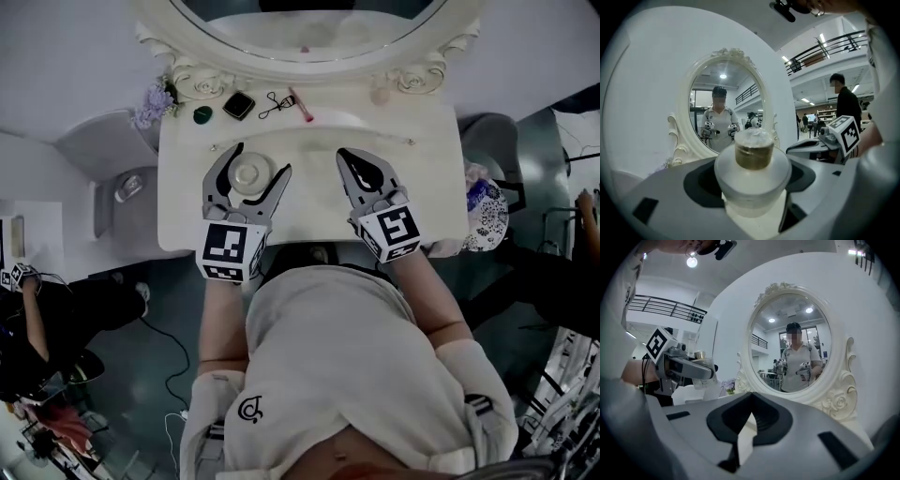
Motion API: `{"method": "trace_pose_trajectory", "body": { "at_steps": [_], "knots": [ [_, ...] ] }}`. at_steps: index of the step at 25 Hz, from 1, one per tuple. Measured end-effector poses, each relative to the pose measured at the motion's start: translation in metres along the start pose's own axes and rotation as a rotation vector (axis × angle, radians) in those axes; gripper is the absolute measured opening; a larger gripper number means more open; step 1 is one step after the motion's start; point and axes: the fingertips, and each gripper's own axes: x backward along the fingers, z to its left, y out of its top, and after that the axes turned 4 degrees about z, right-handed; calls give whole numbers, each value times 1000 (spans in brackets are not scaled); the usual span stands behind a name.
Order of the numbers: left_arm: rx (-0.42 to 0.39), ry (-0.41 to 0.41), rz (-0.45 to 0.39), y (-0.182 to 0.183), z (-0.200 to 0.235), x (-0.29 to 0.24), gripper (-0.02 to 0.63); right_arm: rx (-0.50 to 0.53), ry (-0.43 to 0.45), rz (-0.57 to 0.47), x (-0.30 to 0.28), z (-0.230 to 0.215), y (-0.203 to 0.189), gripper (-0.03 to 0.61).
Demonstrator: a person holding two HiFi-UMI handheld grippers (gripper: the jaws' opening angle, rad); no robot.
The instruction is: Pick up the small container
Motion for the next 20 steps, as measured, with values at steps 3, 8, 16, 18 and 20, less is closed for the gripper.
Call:
{"method": "trace_pose_trajectory", "body": {
  "at_steps": [3, 8, 16, 18, 20],
  "knots": [
    [-14, 4, -33, 13, 4, 9, 354, 7, -54, -36, 5, -14, 12, 6],
    [-37, 28, -65, 29, 11, 9, 354, -2, -70, -62, 7, -26, 22, 6],
    [-29, 42, -73, 37, 20, -2, 354, 23, -30, -52, 1, -32, 25, 5],
    [-28, 44, -73, 38, 21, -4, 354, 37, -15, -45, 0, -31, 25, 5],
    [-28, 46, -72, 38, 21, -8, 354, 48, -5, -38, 0, -31, 23, 3]
  ]
}}
